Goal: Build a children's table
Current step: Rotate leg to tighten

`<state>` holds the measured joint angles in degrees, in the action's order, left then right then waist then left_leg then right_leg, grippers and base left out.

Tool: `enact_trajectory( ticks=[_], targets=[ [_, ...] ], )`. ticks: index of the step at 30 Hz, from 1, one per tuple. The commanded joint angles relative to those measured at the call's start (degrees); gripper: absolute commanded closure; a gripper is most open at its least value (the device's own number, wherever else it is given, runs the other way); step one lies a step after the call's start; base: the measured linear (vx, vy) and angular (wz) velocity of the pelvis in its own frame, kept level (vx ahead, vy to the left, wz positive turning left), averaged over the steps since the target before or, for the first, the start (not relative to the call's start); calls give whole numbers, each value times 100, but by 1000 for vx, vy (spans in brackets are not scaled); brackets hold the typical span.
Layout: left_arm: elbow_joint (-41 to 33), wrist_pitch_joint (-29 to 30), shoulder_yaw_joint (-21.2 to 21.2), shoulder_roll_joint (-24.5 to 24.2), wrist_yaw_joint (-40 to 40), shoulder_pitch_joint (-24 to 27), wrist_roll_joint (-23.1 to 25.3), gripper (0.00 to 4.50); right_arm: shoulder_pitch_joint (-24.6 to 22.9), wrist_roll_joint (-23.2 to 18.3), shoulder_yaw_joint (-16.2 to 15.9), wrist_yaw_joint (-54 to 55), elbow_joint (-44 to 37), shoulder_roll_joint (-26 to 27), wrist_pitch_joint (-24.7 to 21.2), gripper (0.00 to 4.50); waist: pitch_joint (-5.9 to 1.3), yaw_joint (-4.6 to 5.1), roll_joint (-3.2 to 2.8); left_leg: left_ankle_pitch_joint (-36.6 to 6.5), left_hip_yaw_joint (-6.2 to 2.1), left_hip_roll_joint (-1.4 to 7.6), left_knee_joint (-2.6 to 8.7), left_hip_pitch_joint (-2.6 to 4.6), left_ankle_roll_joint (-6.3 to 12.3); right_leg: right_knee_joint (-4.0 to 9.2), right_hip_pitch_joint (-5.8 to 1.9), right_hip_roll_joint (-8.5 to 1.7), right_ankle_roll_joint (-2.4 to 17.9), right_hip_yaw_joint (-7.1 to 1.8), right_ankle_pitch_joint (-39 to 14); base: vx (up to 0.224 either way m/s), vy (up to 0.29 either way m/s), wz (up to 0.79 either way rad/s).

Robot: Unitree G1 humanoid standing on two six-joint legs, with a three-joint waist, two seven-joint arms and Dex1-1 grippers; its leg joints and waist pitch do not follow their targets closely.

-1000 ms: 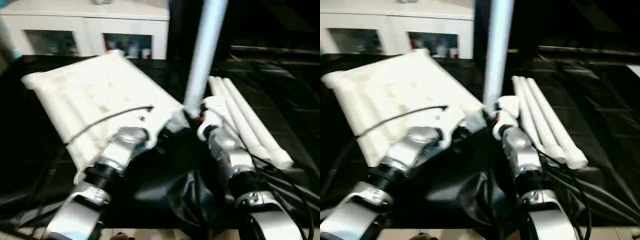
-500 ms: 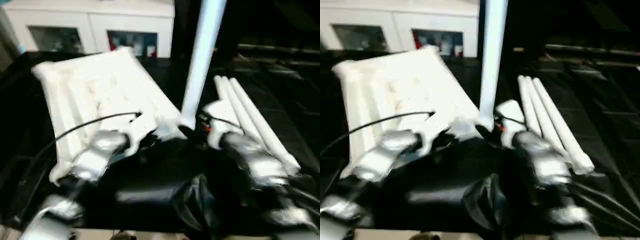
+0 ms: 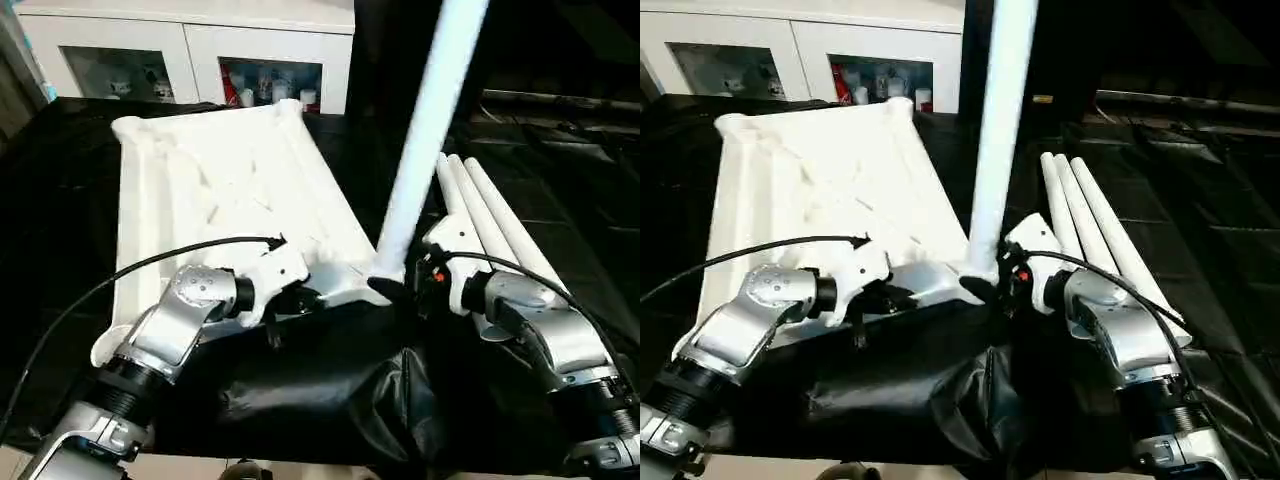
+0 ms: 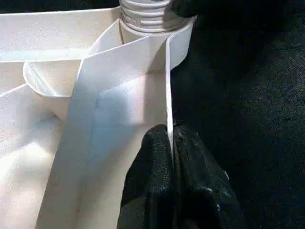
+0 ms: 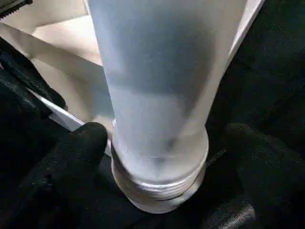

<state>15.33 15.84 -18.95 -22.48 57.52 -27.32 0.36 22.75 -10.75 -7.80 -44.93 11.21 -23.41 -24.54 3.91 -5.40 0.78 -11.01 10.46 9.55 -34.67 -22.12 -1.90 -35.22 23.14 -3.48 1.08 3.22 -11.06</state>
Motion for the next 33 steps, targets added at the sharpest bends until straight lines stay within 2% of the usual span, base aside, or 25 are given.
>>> enact_trajectory(
  ticks=[1, 2, 5, 7, 13, 16, 18, 19, 20, 21, 22, 24, 25, 26, 28, 29, 32, 33],
  targets=[
    [-363, -96, 23, 88, 134, -49, -211, 450, 17, -34, 3, -44, -154, -36, -59, 46, -404, -5, 58, -406, -128, 399, 405, 129, 371, 324, -300, -552, 1378, -310, -370, 0, 0, 0],
    [-373, -94, 30, 75, 143, -35, -207, 450, 1, -46, -3, -61, -165, -29, -63, 73, -413, -7, 59, -387, -129, 400, 401, 131, 375, 318, -304, -552, 1376, -308, -361, 0, 0, 0],
    [-371, -98, 22, 65, 143, -20, -199, 450, -15, -56, -6, -57, -154, -6, -45, 89, -425, -10, 60, -303, -127, 394, 392, 129, 407, 300, -308, -547, 1394, -305, -231, 0, 0, 0],
    [-367, -99, 15, 64, 139, -18, -200, 450, -19, -61, -7, -61, -157, -2, -49, 115, -428, -11, 56, -315, -127, 396, 390, 134, 410, 301, -306, -546, 1403, -303, -229, 0, 0, 0],
    [-365, -71, 5, 78, 126, -9, -203, 450, -14, -63, 13, -34, -133, 33, -56, 163, -446, -16, 57, -264, -125, 390, 375, 127, 410, 284, -320, -545, 1420, -301, -153, 0, 0, 0],
    [-320, -33, 23, 113, 21, -17, -160, 450, -33, -90, 51, 28, -94, 105, -82, 171, -451, -17, 59, -255, -126, 392, 372, 129, 405, 277, -319, -541, 1418, -300, -159, 0, 0, 0],
    [-33, 60, 152, 335, -547, -157, 0, 450, 49, -172, 280, 526, 210, 480, -194, 180, -453, 4, 46, -218, -125, 390, 366, 121, 397, 270, -312, -540, 1459, -304, -93, 0, 0, 0],
    [-33, 60, 152, 335, -547, -157, 0, 450, 49, -172, 280, 526, 210, 480, -194, 180, -451, 10, 57, -248, -121, 382, 367, 129, 380, 285, -312, -533, 1457, -301, -143, 0, 0, 0],
    [152, 158, 212, 467, -836, -252, 72, 450, 112, -128, 368, 899, 458, 710, -169, 180, -451, 21, 55, -325, -120, 375, 368, 131, 330, 304, -307, -548, 1463, -303, -279, 0, 0, 0],
    [515, 288, 277, 711, -1371, -447, 231, 450, 228, 90, 401, 1612, 962, 1090, 19, 181, -441, 21, 56, -385, -115, 369, 370, 132, 287, 322, -291, -548, 1443, -307, -405, 0, 0, 0],
    [692, 391, 332, 869, -1636, -544, 260, 450, 282, 174, 414, 1946, 1204, 1283, 104, 182, -426, 33, 56, -537, -109, 354, 380, 151, 154, 364, -277, -544, 1415, -310, -700, -50, -14, 1],
    [994, 534, 442, 1182, -2086, -715, 261, 450, 416, 258, 495, 2554, 1662, 1641, 301, 183, -414, 21, 51, -735, -128, 357, 398, 148, 7, 397, -290, -561, 1278, -311, -1089, 0, 0, 0],
    [994, 534, 442, 1182, -2086, -715, 261, 450, 416, 258, 495, 2554, 1662, 1641, 301, 183, -405, 43, 54, -896, -122, 350, 406, 167, -65, 433, -259, -560, 1196, -319, -1322, 0, 0, 0],
    [1349, 575, 491, 1536, -2505, -926, 263, 450, 685, 303, 599, 3157, 2273, 2023, 584, 183, -403, 29, 60, -1013, -138, 350, 416, 173, -94, 455, -273, -571, 1105, -316, -1545, 0, 0, 0],
    [1465, 560, 480, 1637, -2634, -997, 289, 450, 787, 333, 623, 3347, 2477, 2142, 683, 183, -376, 61, 42, -1158, -138, 340, 432, 187, -154, 496, -232, -563, 1060, -317, -1774, 0, 0, 0],
    [1564, 562, 471, 1734, -2726, -1064, 308, 450, 893, 308, 664, 3413, 2640, 2273, 746, 183, -386, 45, 57, -1243, -159, 340, 443, 186, -176, 504, -262, -571, 950, -313, -1910, 0, 0, 0],
    [1693, 471, 453, 1849, -2783, -1167, 360, 450, 1051, 354, 632, 3299, 2817, 2490, 878, 183, -386, 40, 56, -1241, -160, 342, 455, 179, -111, 498, -261, -559, 895, -316, -1793, 0, 0, 0],
    [1708, 451, 453, 1846, -2769, -1175, 369, 450, 1065, 403, 597, 3264, 2829, 2517, 940, 148, -385, 40, 61, -1220, -160, 341, 460, 168, -87, 494, -269, -557, 892, -314, -1746, 0, 0, 0]
  ],
)
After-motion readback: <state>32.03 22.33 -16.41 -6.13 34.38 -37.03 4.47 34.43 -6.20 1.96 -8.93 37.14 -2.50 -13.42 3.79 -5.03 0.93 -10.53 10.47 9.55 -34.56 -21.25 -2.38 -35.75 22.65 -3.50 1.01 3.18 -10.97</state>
